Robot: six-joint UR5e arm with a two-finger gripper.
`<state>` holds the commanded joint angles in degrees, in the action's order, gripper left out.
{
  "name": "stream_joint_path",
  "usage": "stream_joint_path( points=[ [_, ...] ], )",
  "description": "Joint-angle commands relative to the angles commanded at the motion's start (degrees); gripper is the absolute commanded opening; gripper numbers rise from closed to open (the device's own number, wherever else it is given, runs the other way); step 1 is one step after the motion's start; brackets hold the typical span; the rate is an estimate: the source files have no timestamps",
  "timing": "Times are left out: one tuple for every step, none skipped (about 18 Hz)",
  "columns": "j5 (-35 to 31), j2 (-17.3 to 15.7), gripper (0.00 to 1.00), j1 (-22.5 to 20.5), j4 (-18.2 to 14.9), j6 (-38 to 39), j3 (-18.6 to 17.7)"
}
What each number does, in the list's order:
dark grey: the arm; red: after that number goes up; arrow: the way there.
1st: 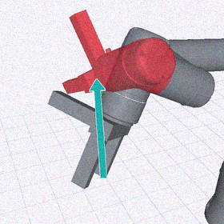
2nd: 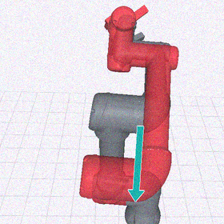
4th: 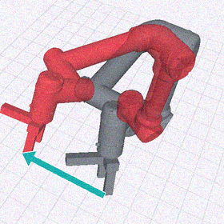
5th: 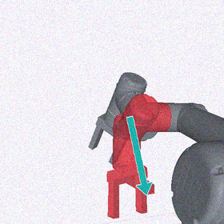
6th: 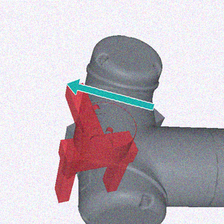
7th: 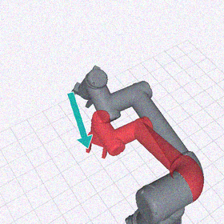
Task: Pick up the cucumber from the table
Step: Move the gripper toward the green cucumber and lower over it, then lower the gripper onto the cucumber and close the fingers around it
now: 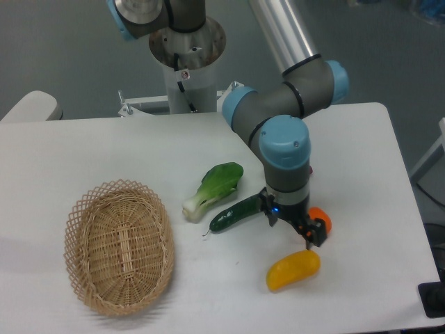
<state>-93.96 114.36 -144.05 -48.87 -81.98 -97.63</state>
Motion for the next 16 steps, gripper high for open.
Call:
stream_joint_path(
  points=[
    [-0.09, -0.79, 1.0, 0.0, 0.0, -2.11, -1.58],
    [-0.26, -0.89, 1.0, 0.17, 0.0, -3.09, -2.64],
    [-0.35, -0.8, 1.0, 0.44, 0.0, -3.54, -3.35],
    [-0.44, -0.97, 1.0, 0.44, 0.09, -3.54, -4.22],
    [-0.44, -1.06, 1.0, 0.52, 0.09, -3.71, -4.93],
    [-0.44, -1.15, 1.0, 0.7, 0.09, -3.8, -5.37],
    [-0.44, -1.07, 1.0, 0.88, 0.17, -3.8, -5.64],
    [-0.44, -0.89, 1.0, 0.88, 0.44, -3.8, -6.07],
    [-0.53, -0.8, 1.0, 0.88, 0.7, -3.8, -6.51],
    [-0.44, -0.8, 1.0, 0.88, 0.7, -3.8, -7.13],
    [-0.53, -0.97, 1.0, 0.79, 0.62, -3.8, -7.57],
    [-0.53, -1.06, 1.0, 0.88, 0.7, -3.72, -8.01],
    [-0.53, -1.06, 1.0, 0.88, 0.7, -3.72, -8.27],
    [-0.53, -0.8, 1.0, 0.96, 0.79, -3.63, -8.28],
    [-0.53, -0.63, 1.0, 0.97, 0.79, -3.45, -8.36],
    [-0.53, -0.62, 1.0, 0.97, 0.79, -3.37, -8.45]
  ],
)
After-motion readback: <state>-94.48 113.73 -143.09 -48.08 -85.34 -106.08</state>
